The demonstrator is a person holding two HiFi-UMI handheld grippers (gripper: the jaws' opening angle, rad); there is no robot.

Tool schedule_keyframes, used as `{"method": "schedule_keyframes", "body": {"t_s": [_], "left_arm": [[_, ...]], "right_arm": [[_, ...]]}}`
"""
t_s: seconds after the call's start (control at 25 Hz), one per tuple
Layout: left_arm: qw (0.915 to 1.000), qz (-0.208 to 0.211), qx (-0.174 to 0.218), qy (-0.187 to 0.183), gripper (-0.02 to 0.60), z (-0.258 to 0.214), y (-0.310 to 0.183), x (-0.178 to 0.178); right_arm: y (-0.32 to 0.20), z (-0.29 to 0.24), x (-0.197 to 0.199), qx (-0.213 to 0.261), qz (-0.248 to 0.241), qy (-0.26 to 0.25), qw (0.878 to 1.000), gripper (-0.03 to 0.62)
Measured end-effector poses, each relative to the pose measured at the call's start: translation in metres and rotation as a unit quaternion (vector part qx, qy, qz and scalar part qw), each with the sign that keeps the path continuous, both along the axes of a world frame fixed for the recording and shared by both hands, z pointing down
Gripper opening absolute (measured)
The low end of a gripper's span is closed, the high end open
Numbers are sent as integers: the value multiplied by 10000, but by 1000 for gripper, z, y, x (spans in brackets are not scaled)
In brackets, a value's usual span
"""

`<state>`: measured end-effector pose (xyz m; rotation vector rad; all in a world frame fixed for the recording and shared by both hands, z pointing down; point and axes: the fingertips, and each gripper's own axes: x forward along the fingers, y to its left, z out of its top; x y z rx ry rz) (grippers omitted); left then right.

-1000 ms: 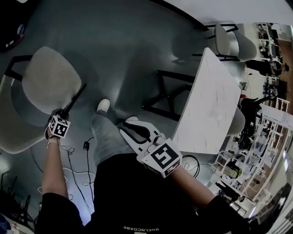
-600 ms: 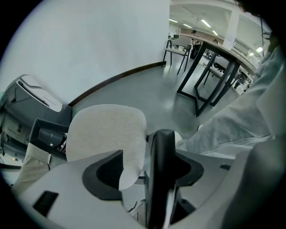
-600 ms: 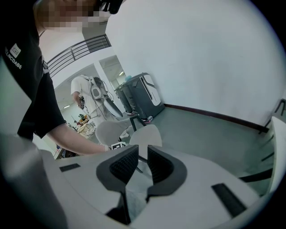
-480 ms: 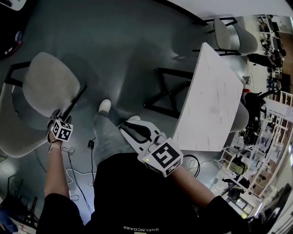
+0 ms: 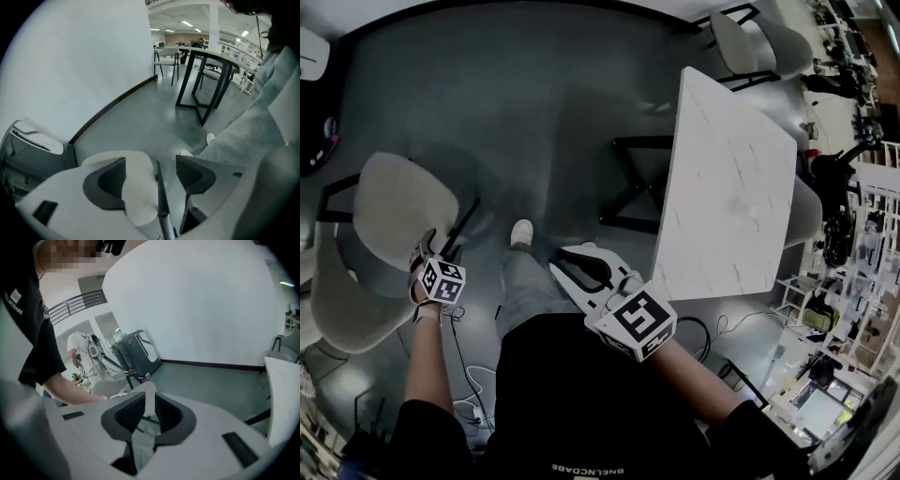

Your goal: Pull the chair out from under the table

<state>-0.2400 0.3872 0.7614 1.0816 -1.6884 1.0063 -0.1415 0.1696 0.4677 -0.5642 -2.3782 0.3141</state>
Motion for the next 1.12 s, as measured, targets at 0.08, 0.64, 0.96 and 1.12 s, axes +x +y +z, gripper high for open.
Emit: {"method": "schedule_keyframes", "body": {"t_s": [0.08, 0.64, 0.96, 1.12], "left_arm": [[9995, 281, 103, -67, 316, -12, -29, -7], [9504, 2564, 1760, -24, 316, -152, -296, 66], [8906, 3819, 2457, -240, 316, -243, -403, 140], [8631, 4209, 2787, -105, 314, -285, -440, 183]], "right_arm": [[-15, -5, 0, 9, 261, -86, 9996, 61], [-135, -57, 58, 182, 2477, -832, 9651, 61], [-193, -85, 117, 474, 3590, -1228, 9240, 61], [-216, -99, 153, 631, 4065, -1394, 9008, 61]]}}
